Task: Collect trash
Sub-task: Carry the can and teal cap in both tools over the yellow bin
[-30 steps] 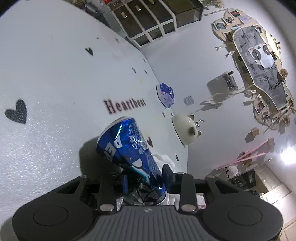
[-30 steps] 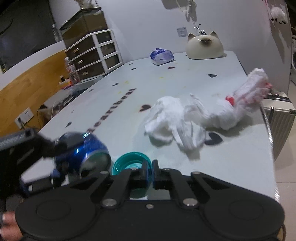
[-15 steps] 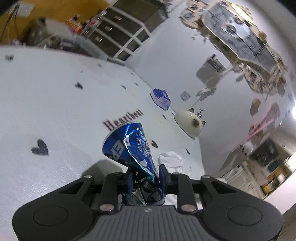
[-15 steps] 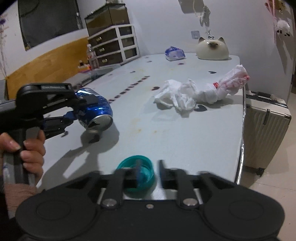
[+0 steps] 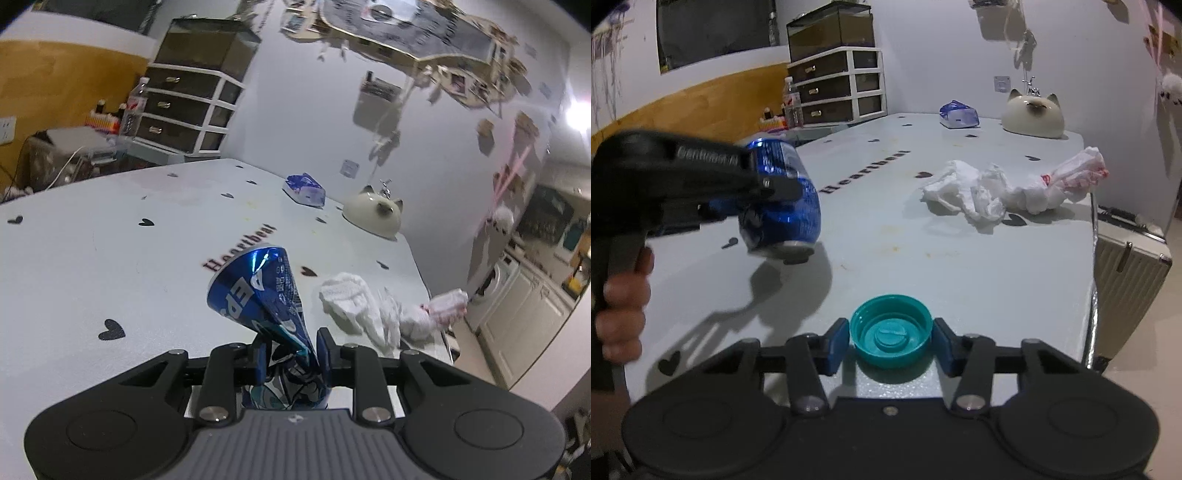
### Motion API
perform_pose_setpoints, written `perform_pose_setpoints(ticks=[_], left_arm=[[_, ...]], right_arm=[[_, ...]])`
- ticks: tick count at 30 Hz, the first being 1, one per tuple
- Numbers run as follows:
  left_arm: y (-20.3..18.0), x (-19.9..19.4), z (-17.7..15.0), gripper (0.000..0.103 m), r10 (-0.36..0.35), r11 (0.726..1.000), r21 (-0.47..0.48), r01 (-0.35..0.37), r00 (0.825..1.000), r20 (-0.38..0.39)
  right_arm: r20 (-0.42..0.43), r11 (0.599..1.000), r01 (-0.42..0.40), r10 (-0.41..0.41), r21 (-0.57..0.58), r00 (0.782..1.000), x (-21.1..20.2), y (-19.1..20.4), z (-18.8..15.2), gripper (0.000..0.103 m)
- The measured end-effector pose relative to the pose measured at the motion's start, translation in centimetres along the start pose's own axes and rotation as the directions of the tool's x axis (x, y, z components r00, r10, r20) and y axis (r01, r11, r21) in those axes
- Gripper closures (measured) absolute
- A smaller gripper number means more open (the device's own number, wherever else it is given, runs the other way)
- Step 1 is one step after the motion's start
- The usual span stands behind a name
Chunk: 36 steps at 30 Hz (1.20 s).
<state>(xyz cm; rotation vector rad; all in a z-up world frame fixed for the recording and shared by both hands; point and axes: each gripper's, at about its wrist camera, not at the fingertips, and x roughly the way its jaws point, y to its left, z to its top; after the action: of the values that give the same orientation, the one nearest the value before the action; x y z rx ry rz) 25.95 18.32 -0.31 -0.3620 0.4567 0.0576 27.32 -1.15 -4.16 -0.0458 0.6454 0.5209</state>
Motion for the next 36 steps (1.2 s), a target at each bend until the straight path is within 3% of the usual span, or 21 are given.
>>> perform_pose_setpoints(ticks=[11, 23, 36], left_arm=[[-2.0, -3.7, -1.9, 0.076, 0.017, 0.995, 0.099, -0.015, 1.000, -0.021], [-6.1, -8.0, -4.1, 0.076, 0.001, 0.979, 0.202, 0.006, 0.999, -0.036], [-12.9, -11.8, -8.3, 0.076, -0.080, 0.959, 0.269, 0.090, 0.996, -0.049]], right_arm=[[0.095, 0.998, 0.044, -0.047, 0.035, 0.994, -4.8, -1.6, 0.0, 0.054], [0.172, 0.987, 0.154, -0.161, 0.054, 0.972, -11.4, -3.6, -1.1, 0.054], [0.224, 0.964, 0.241, -0.260, 0.110, 0.939, -19.1, -7.5, -4.9, 0.054]])
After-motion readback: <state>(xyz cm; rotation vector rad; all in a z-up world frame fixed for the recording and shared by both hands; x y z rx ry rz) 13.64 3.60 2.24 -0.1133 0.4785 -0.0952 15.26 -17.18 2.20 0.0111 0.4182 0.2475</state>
